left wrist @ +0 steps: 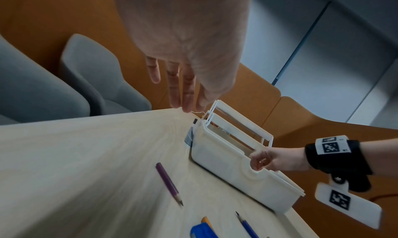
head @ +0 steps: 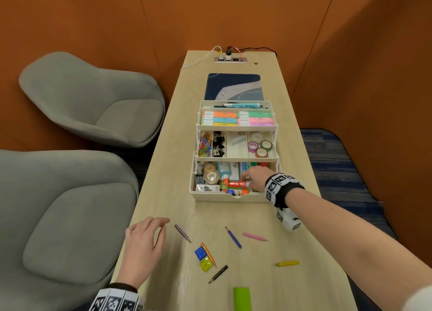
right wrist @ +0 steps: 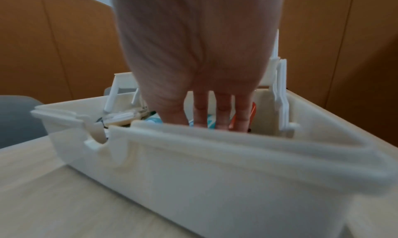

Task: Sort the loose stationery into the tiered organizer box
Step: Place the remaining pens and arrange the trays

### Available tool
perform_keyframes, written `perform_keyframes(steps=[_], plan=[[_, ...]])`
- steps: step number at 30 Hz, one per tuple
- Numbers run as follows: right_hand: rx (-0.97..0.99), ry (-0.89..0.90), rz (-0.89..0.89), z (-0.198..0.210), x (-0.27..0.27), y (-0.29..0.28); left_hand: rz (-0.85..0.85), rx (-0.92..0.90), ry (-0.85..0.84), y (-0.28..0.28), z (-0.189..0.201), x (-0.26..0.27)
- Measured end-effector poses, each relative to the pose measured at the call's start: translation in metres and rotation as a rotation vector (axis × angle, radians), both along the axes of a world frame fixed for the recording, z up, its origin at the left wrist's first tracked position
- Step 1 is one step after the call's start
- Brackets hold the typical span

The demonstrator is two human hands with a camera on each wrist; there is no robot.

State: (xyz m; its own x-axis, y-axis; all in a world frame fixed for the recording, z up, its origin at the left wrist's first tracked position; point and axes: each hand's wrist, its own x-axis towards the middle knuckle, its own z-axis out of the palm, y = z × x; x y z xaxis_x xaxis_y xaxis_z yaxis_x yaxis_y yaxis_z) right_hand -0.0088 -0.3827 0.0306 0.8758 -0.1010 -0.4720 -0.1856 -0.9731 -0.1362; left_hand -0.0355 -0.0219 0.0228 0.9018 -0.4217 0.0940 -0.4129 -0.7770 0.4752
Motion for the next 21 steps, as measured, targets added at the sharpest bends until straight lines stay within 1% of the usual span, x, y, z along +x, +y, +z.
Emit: perform_keyframes(steps=[2, 6, 13, 15, 17, 19, 21], plan=[[-0.007, -0.051, -0.015, -0.002, 0.0, 0.001, -0.008, 0.005, 0.016, -0.002, 0.001, 0.001], [-0.053, -0.128, 0.022, -0.005, -0.002, 0.004, -0.066, 0.011, 0.023, -0.013, 0.005, 0.006], [-0.019, -0.137, -0.016, -0.01, -0.003, 0.006, -0.136, 0.012, 0.074, -0.03, 0.007, 0.007], [0.002, -0.157, -0.06, -0.005, -0.002, -0.002, -0.139, 0.009, 0.087, -0.027, 0.006, 0.008], [-0.022, -0.127, -0.087, 0.002, -0.005, -0.016, -0.123, -0.007, 0.097, -0.022, 0.004, 0.007], [-0.089, -0.049, -0.05, 0.005, -0.012, -0.026, -0.113, -0.015, 0.113, -0.016, 0.001, 0.004], [-0.139, -0.01, -0.011, 0.003, -0.018, -0.026, -0.116, -0.012, 0.124, -0.012, 0.0, 0.003]])
